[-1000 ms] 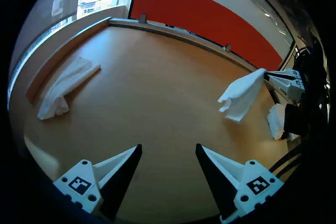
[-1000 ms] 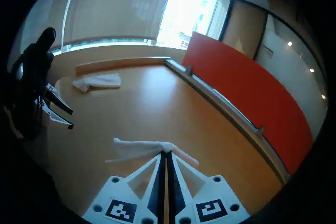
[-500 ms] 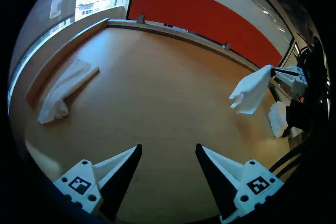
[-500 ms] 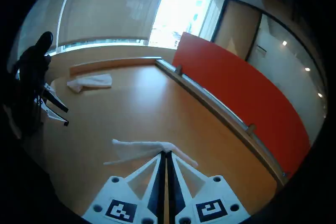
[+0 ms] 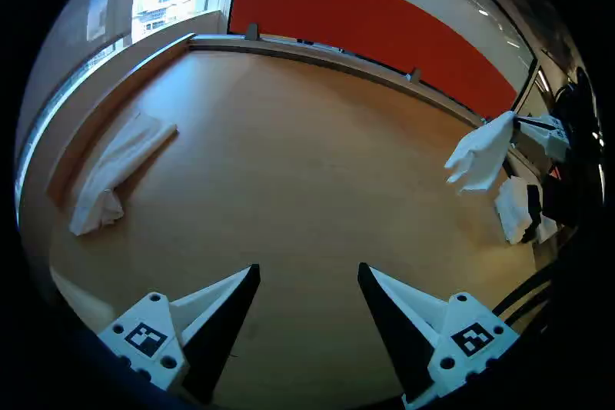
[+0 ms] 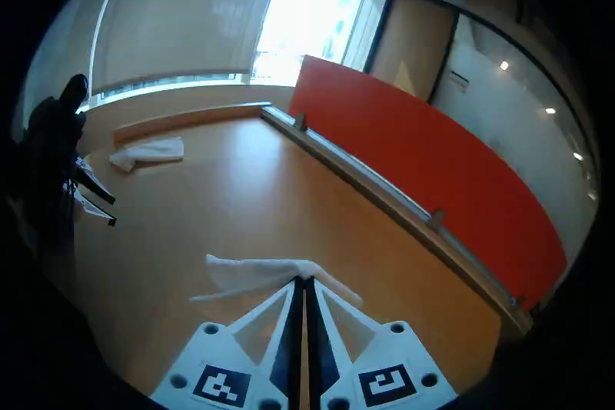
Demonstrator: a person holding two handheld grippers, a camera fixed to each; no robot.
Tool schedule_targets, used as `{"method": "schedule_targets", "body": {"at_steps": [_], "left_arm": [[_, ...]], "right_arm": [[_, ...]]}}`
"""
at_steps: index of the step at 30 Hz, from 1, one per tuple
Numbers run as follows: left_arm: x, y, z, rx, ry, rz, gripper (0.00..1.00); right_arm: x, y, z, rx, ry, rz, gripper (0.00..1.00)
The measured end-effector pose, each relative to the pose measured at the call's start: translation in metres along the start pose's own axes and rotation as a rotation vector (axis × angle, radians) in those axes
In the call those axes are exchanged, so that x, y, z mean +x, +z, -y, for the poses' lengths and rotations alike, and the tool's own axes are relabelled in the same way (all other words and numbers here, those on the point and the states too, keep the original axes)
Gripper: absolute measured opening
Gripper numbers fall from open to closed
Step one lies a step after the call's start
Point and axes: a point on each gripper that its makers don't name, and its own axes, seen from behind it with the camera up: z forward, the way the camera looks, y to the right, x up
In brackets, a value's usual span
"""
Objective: Fold towel
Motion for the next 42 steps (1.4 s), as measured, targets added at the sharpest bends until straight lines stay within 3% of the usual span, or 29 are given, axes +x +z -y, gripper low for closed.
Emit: {"method": "schedule_targets", "body": {"at_steps": [42], "left_arm": [[0.01, 0.015, -0.022, 0.022, 0.058, 0.021, 0.95]], "right_arm": [[-0.091, -0.081, -0.169, -0.184, 0.101, 0.08, 0.02]]}}
